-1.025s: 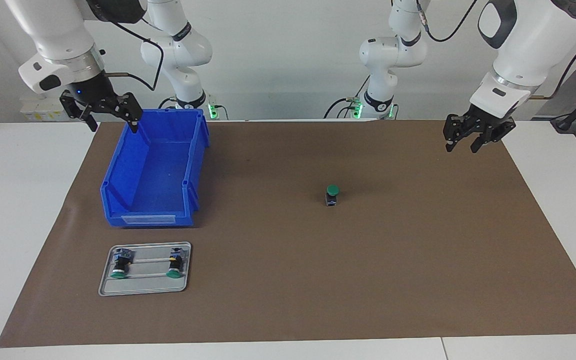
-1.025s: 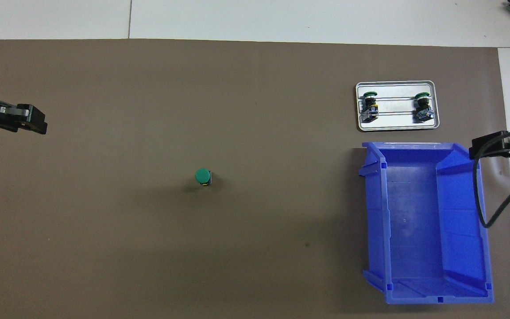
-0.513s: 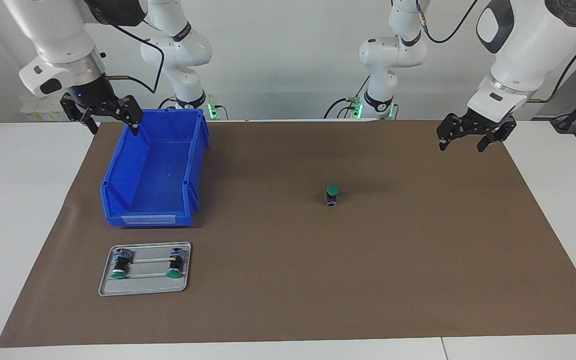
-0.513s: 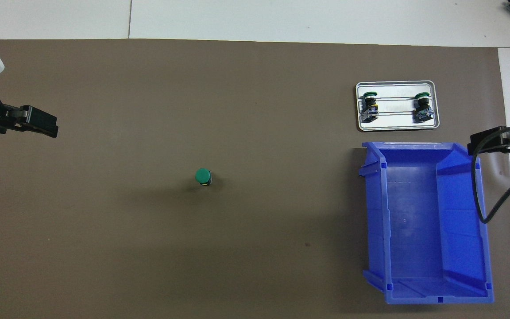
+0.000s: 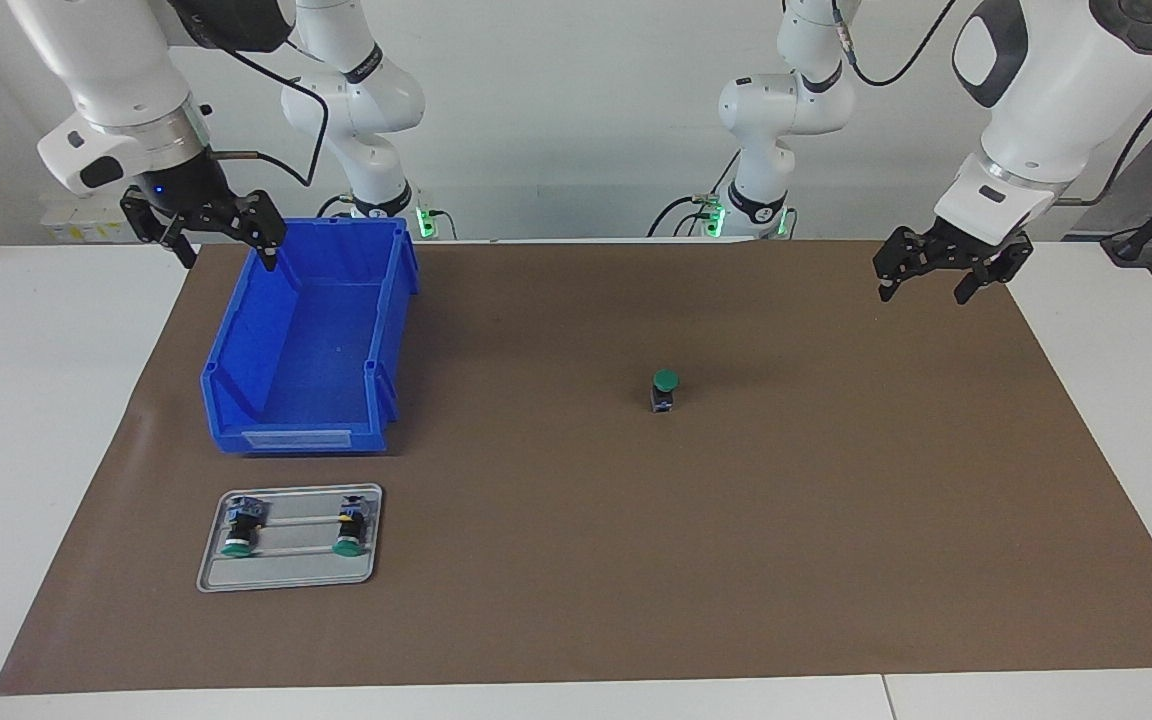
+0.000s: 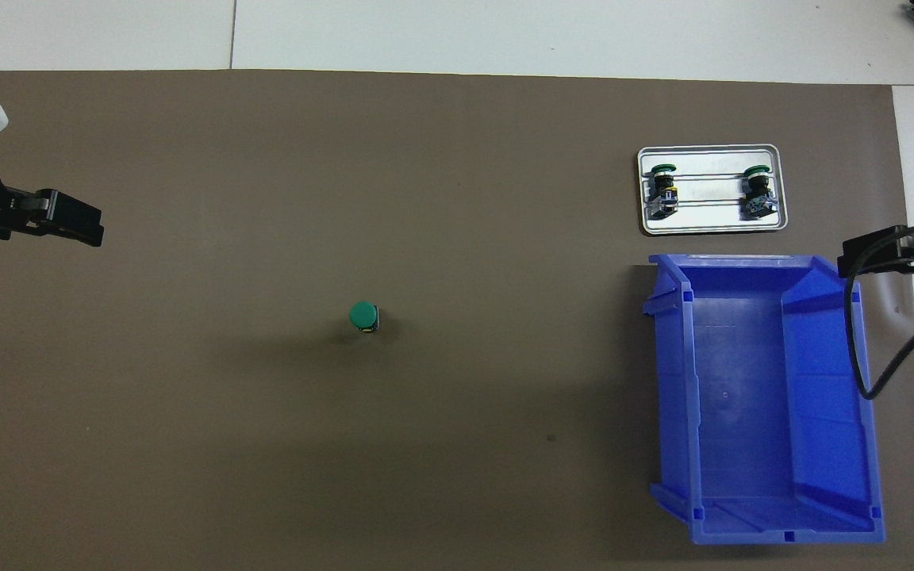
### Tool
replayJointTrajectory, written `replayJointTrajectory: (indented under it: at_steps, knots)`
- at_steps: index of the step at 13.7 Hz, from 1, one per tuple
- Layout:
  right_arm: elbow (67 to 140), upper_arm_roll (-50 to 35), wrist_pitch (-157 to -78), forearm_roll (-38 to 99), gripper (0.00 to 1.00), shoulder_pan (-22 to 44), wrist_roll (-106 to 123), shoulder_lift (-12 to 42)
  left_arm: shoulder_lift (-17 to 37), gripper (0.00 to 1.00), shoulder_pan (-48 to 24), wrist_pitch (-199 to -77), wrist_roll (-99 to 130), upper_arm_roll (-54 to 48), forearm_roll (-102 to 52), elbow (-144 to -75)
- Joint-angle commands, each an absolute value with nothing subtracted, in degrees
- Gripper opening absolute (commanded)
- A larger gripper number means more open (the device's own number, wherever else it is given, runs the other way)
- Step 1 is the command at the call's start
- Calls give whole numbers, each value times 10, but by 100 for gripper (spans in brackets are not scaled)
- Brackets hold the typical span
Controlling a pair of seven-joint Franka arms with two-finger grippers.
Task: Place and press button with both arms
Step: 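Reach the right gripper toward the green button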
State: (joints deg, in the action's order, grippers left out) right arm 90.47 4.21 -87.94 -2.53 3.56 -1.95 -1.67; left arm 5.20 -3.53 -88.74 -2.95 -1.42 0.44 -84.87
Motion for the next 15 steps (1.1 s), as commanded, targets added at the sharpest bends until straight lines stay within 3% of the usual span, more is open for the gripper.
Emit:
replayJointTrajectory:
  at_steps: [1, 6, 10, 15]
  knots:
    - [901, 38, -881, -17, 100, 32, -16, -15, 36, 100, -35, -892, -25, -15, 15, -867]
    - [914, 36, -893, -18, 100, 69, -78, -19, 36, 100, -35, -892, -25, -15, 15, -867]
    - [978, 35, -990, -16, 100, 168, -227, -18, 36, 100, -35, -893, -25, -15, 15, -867]
    - [944, 33, -1130, -16, 100, 342, -470, 121, 36, 100, -35, -892, -25, -15, 15, -867]
